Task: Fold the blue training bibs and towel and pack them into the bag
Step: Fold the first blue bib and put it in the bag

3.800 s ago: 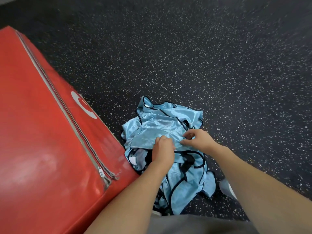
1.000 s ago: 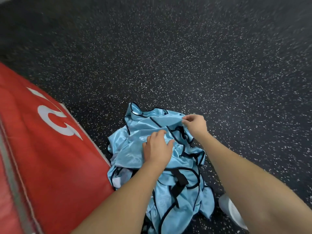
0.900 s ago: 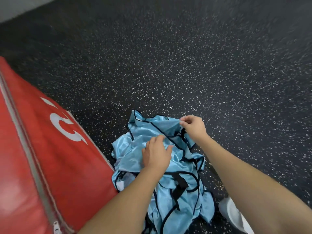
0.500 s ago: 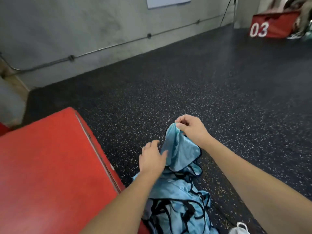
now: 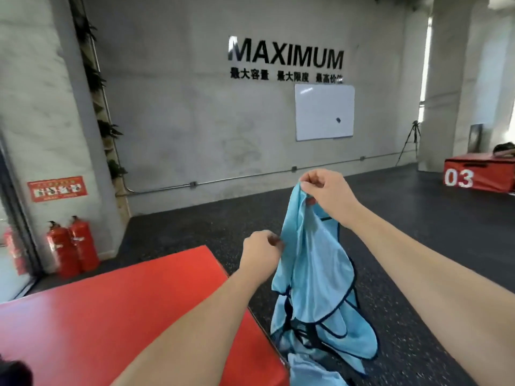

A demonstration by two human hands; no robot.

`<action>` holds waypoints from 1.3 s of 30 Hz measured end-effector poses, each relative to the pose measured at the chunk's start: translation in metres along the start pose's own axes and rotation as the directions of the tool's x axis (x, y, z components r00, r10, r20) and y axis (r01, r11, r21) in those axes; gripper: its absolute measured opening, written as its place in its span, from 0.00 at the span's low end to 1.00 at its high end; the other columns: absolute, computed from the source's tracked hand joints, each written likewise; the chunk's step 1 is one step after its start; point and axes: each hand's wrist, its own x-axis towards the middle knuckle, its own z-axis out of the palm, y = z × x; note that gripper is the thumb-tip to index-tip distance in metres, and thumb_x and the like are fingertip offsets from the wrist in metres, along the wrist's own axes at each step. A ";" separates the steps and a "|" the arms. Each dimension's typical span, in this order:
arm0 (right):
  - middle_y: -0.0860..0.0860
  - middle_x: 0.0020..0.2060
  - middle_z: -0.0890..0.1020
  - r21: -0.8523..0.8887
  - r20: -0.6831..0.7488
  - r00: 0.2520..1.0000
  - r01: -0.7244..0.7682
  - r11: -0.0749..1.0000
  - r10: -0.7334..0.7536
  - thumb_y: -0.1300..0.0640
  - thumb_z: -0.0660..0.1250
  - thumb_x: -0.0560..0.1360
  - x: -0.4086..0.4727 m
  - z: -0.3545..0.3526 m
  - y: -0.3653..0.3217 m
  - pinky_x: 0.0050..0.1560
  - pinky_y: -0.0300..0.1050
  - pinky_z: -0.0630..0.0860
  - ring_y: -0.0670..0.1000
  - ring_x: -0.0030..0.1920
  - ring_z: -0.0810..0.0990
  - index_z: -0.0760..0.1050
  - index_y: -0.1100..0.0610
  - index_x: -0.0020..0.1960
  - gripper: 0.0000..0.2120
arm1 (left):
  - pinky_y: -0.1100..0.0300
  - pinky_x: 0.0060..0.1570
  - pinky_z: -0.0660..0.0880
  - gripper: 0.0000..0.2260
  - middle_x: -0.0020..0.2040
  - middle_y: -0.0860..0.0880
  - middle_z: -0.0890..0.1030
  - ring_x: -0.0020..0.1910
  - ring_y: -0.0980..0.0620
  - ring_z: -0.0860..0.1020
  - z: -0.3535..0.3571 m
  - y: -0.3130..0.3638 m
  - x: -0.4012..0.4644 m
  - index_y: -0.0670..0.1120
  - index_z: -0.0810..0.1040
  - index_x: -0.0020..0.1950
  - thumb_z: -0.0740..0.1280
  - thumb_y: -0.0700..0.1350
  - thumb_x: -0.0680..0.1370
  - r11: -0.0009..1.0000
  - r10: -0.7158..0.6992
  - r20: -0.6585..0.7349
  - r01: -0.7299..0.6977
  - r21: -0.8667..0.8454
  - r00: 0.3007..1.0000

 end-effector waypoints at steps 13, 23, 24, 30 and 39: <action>0.49 0.43 0.87 -0.013 0.005 0.982 0.187 0.982 -0.187 0.59 0.75 0.75 -0.017 0.059 -0.169 0.58 0.56 0.80 0.51 0.48 0.85 0.85 0.49 0.47 0.05 | 0.53 0.47 0.82 0.06 0.39 0.48 0.83 0.40 0.50 0.83 -0.306 0.052 -0.070 0.45 0.80 0.43 0.66 0.39 0.79 0.978 0.192 -0.461 -0.129 0.163 0.867; 0.45 0.40 0.86 -0.078 0.157 0.967 0.214 0.974 -0.200 0.52 0.75 0.75 -0.013 0.164 -0.182 0.50 0.46 0.83 0.45 0.42 0.84 0.86 0.53 0.46 0.04 | 0.58 0.47 0.73 0.05 0.45 0.49 0.81 0.45 0.51 0.78 -0.384 -0.016 -0.068 0.45 0.81 0.48 0.66 0.41 0.81 0.916 0.203 -0.411 -0.024 0.401 0.889; 0.44 0.40 0.86 -0.086 0.179 0.965 0.212 0.974 -0.194 0.52 0.75 0.75 -0.012 0.178 -0.175 0.50 0.44 0.81 0.45 0.43 0.84 0.86 0.52 0.46 0.05 | 0.58 0.47 0.74 0.05 0.45 0.49 0.81 0.44 0.52 0.78 -0.384 -0.032 -0.063 0.45 0.81 0.48 0.66 0.41 0.81 0.914 0.189 -0.408 -0.007 0.406 0.893; 0.46 0.47 0.85 -0.242 0.382 0.922 0.168 0.956 -0.066 0.55 0.72 0.76 -0.026 0.278 -0.092 0.51 0.40 0.72 0.48 0.51 0.82 0.85 0.53 0.52 0.06 | 0.64 0.38 0.72 0.08 0.51 0.49 0.81 0.45 0.50 0.78 -0.349 -0.157 -0.048 0.46 0.81 0.57 0.64 0.42 0.81 0.912 -0.010 -0.330 0.144 0.384 0.944; 0.46 0.54 0.83 -0.283 0.711 0.681 0.049 0.958 0.175 0.54 0.72 0.75 -0.150 0.377 0.048 0.47 0.33 0.73 0.44 0.47 0.81 0.80 0.53 0.62 0.16 | 0.70 0.46 0.71 0.18 0.60 0.52 0.80 0.59 0.52 0.79 -0.224 -0.295 -0.120 0.54 0.78 0.67 0.69 0.42 0.79 0.930 -0.284 -0.053 0.288 0.229 0.957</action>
